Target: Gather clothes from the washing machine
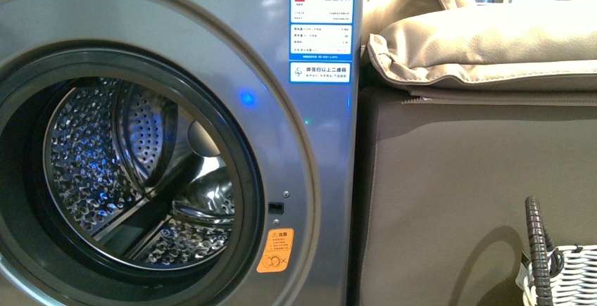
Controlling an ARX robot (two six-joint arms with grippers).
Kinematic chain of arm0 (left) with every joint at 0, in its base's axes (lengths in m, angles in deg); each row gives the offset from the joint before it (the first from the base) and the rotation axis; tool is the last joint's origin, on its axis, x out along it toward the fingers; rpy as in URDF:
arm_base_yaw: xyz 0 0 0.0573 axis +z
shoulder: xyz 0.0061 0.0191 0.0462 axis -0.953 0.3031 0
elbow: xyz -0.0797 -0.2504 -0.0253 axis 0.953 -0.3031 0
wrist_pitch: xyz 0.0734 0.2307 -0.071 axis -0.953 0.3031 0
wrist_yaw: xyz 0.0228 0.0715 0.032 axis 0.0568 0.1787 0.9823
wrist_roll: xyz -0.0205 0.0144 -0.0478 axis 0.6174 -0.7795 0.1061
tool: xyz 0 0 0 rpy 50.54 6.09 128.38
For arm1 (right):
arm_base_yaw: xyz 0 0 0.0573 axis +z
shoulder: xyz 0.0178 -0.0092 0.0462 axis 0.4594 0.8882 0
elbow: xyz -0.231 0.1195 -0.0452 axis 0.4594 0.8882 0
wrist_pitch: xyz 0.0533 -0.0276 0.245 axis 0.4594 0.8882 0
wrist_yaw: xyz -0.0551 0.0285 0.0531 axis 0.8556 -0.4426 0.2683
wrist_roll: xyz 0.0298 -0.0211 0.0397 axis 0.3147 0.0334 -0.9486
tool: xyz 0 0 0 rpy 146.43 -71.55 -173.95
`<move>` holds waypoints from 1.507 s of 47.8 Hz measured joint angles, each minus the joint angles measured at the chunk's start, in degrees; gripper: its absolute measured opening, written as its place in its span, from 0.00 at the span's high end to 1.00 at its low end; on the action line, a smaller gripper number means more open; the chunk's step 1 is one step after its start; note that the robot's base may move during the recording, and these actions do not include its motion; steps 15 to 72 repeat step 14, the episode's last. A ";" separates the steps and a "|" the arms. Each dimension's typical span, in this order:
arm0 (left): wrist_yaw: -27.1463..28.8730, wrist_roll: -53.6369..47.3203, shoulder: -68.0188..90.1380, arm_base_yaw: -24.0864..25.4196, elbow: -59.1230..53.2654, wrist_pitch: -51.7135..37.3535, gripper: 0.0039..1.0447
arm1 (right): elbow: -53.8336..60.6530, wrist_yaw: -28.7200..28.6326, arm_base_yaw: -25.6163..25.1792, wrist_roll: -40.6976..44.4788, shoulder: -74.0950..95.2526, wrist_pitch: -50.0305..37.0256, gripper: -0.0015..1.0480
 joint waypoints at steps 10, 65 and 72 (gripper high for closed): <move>0.00 -0.13 0.00 0.00 0.00 0.00 0.06 | 0.00 0.00 0.00 -0.04 0.00 0.00 0.06; 0.00 -0.13 0.00 0.00 0.00 0.00 0.06 | 0.00 0.00 0.00 -0.02 0.00 0.00 0.08; 0.00 -0.13 0.00 0.00 0.00 0.00 0.06 | 0.00 0.00 0.00 -0.02 0.00 0.00 0.08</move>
